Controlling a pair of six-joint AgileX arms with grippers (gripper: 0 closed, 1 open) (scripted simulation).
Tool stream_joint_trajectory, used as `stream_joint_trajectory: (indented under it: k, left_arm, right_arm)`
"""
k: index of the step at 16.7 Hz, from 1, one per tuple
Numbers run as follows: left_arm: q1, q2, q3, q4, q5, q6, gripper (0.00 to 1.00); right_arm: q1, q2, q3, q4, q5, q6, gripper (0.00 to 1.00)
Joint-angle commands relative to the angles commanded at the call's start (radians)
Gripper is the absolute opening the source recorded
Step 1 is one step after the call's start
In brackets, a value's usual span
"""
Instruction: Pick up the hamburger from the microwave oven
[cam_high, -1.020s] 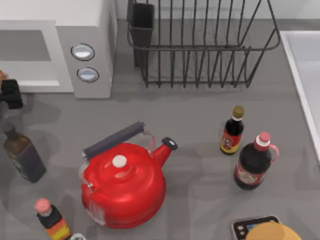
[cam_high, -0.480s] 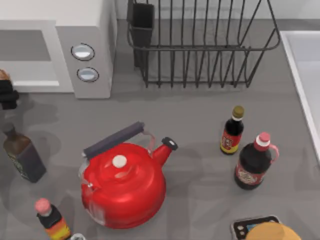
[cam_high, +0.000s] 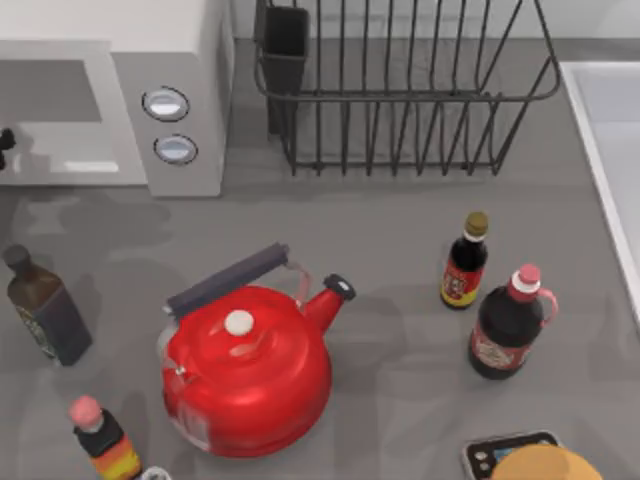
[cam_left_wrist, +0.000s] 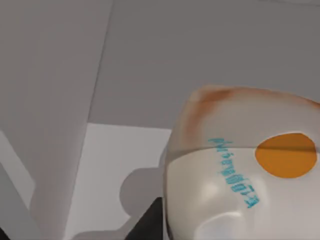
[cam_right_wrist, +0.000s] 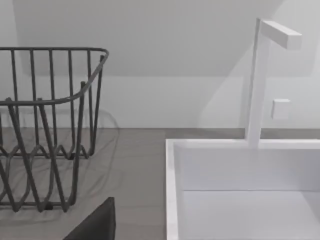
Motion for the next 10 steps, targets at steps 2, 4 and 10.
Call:
stream_joint_trajectory:
  k: [2, 4, 10]
  left_arm:
    - [0.000, -0.055, 0.017, -0.063, -0.001, 0.000, 0.00]
    - [0.000, -0.074, 0.024, -0.082, -0.001, 0.000, 0.00]
    - [-0.040, -0.079, 0.018, -0.071, -0.040, -0.011, 0.00]
  right_arm:
    - [0.000, 0.000, 0.000, 0.000, 0.000, 0.000, 1.00]
    - [0.000, 0.000, 0.000, 0.000, 0.000, 0.000, 1.00]
    - [0.000, 0.000, 0.000, 0.000, 0.000, 0.000, 1.00]
